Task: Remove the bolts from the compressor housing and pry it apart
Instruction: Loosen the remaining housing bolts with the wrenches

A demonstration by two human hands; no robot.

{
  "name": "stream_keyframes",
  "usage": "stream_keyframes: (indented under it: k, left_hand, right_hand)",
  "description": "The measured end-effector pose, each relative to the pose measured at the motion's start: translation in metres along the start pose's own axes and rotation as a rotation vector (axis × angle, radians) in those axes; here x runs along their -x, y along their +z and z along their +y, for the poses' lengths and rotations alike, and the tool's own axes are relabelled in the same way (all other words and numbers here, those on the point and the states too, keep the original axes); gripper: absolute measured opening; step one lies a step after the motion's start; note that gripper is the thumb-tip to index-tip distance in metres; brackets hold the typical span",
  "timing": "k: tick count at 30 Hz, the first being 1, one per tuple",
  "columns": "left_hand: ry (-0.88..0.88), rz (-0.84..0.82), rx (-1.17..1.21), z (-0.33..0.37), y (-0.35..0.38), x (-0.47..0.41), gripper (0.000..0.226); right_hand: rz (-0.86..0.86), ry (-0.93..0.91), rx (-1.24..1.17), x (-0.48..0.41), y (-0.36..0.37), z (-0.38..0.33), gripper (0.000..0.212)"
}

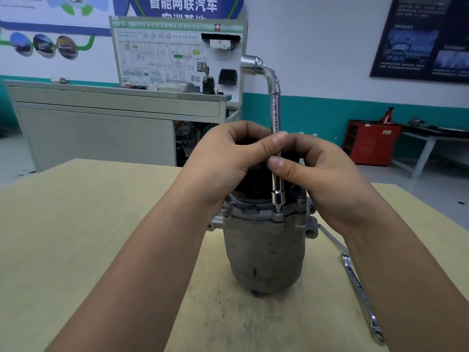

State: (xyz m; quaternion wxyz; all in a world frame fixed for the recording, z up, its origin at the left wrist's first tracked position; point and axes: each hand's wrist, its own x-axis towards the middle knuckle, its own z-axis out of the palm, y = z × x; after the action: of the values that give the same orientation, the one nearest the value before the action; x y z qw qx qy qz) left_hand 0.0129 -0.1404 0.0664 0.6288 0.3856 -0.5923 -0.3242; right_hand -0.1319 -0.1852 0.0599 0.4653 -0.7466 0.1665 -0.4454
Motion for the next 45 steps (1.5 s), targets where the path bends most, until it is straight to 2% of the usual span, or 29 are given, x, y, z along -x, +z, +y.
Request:
stream_keyframes:
  k: [5,9,12,16,20,23,27,29,33,35,38,40,45]
  left_hand:
    - [-0.013,-0.101,0.025,0.0022,-0.0031,0.0003,0.016]
    - [0.000,-0.026,-0.019,0.0024,0.0010,0.0019,0.017]
    - [0.004,0.020,-0.028,0.0007,0.0018,0.0001,0.022]
    - [-0.001,-0.073,0.009,-0.0004,-0.0020,-0.0004,0.016]
    - [0.001,-0.022,-0.032,-0.0004,-0.0010,-0.0002,0.007]
    - [-0.008,-0.005,-0.022,-0.0010,-0.0009,-0.0010,0.009]
    - [-0.008,-0.064,0.011,0.0001,-0.0003,0.0003,0.016]
    - [-0.002,-0.045,0.006,0.0017,0.0004,0.0012,0.011]
    - [0.009,0.004,-0.043,0.0011,0.0031,0.0011,0.018]
    - [0.004,-0.019,-0.036,0.0010,0.0035,0.0008,0.020]
    - [-0.009,-0.062,0.009,0.0021,0.0019,0.0010,0.023]
    - [-0.005,-0.049,0.007,0.0025,0.0020,0.0012,0.022]
    - [0.025,0.011,0.000,0.0014,0.0029,0.0011,0.022]
  right_hand:
    - [0.019,0.029,-0.075,-0.0014,-0.0003,0.0027,0.024]
    - [-0.003,-0.007,0.005,-0.0008,0.0031,0.0025,0.029]
    - [-0.027,-0.006,0.008,-0.0015,0.0007,0.0026,0.021]
    - [-0.076,0.014,-0.036,-0.0010,-0.0034,-0.0006,0.023]
    - [-0.072,0.004,-0.014,-0.0008,-0.0015,0.0009,0.023]
    - [-0.028,-0.010,0.001,-0.0016,-0.0009,0.0012,0.020]
    - [-0.064,0.003,-0.060,-0.0023,-0.0040,0.0016,0.019]
    - [-0.065,0.007,-0.061,-0.0025,-0.0051,0.0027,0.016]
    - [-0.004,0.000,0.021,-0.0038,-0.0057,0.0051,0.020]
    - [-0.024,-0.006,-0.010,-0.0036,-0.0053,0.0050,0.015]
    - [-0.051,0.002,-0.055,-0.0025,-0.0046,0.0034,0.020]
    - [-0.048,0.008,-0.043,-0.0022,-0.0044,0.0029,0.025]
    - [-0.046,0.000,0.004,-0.0021,-0.0034,0.0029,0.019]
